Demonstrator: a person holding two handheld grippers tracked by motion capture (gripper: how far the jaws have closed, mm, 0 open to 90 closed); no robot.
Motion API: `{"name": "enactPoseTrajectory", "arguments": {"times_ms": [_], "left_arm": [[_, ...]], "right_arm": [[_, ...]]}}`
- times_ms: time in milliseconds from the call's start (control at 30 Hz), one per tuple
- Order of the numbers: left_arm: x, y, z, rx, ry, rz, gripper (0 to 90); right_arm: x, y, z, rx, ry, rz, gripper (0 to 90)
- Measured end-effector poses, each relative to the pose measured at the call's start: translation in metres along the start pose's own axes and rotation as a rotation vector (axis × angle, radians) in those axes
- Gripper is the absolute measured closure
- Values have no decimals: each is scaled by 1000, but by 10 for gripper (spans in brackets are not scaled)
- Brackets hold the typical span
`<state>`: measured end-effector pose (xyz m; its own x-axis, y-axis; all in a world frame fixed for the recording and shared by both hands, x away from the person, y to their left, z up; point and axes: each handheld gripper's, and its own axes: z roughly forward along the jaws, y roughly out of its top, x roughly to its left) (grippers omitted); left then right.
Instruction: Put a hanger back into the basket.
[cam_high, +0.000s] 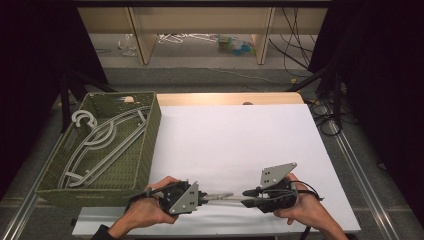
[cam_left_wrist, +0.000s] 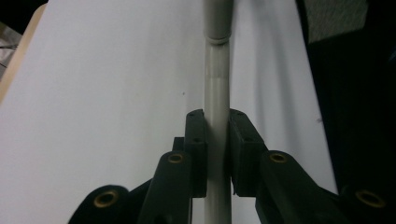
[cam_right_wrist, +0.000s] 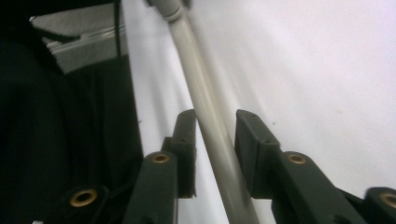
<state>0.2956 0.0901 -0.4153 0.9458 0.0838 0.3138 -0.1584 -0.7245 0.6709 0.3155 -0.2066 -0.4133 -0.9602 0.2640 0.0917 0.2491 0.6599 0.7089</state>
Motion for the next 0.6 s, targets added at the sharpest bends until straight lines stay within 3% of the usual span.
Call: {"name": "enactPoseTrajectory", "arguments": {"times_ms": [67, 100, 167, 200, 267, 400, 467, 500, 600], "left_arm": [[0, 0, 1, 7, -12, -27, 791], [0, 0, 0, 20, -5, -31, 791], [2, -1, 1, 17, -14, -79, 791], [2, -1, 1, 17, -14, -79, 791], [5, -3, -1, 25, -14, -137, 791], [12, -8, -6, 21, 6, -242, 791], [13, -8, -7, 24, 9, -258, 791], [15, -9, -9, 29, 11, -270, 791], [18, -11, -14, 24, 28, -311, 791]], "right_arm": [[0, 1, 0, -14, -11, 23, 673], [0, 1, 0, -21, -11, 18, 663], [1, 2, 1, -31, -27, 19, 596], [1, 2, 1, -31, -27, 19, 596], [-1, 2, 1, -31, -82, 65, 511], [-3, 3, -2, -68, -140, 105, 412], [-3, 4, -4, -90, -154, 111, 407], [-4, 5, -7, -124, -192, 131, 380], [-4, 6, -11, -163, -236, 142, 364]]}}
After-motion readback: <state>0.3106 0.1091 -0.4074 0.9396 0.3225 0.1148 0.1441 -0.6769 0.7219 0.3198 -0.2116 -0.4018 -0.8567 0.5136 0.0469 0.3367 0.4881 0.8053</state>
